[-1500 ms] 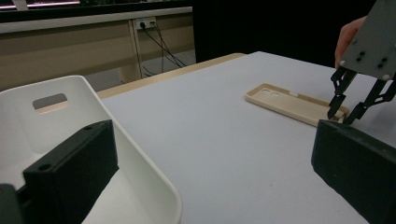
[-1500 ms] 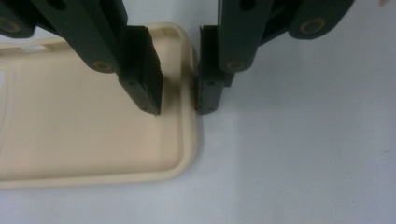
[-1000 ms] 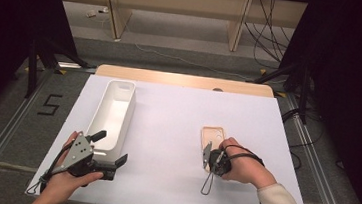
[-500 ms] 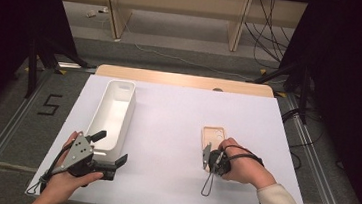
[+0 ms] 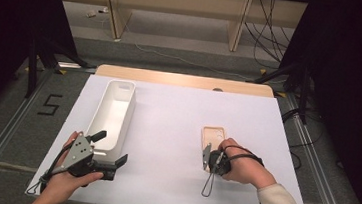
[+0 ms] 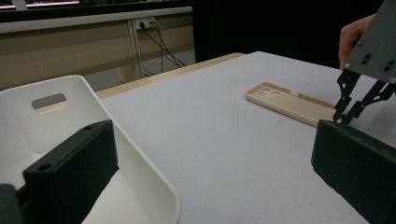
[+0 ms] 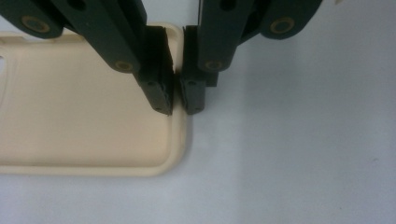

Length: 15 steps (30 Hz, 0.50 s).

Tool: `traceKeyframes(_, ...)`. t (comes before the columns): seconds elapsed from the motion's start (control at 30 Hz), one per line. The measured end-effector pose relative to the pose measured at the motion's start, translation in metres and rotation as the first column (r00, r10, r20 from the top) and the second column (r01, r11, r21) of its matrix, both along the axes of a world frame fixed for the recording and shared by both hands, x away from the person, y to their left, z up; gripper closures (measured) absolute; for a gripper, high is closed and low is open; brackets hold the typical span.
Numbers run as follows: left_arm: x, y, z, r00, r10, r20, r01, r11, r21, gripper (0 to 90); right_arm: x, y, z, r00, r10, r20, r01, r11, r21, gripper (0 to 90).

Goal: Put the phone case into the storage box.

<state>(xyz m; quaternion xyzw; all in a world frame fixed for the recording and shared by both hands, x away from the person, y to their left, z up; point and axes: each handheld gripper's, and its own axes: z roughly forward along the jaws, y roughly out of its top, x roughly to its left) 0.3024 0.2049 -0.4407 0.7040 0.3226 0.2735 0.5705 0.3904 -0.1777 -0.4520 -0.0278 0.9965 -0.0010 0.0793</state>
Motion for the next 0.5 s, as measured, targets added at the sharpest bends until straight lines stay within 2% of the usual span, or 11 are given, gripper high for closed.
traceKeyframes(0.03,0.0,0.0,0.0,1.0,0.0,0.0,0.0,1.0,0.0,0.0,0.0022,-0.0006,0.0006,0.9995,0.029,0.013,-0.028,0.999,-0.014,85.1)
traceKeyframes(0.5,0.0,0.0,0.0,1.0,-0.001,0.0,0.001,1.0,0.0,0.0,0.0029,-0.0009,0.0007,0.9989,0.045,0.013,-0.045,0.999,-0.012,86.0)
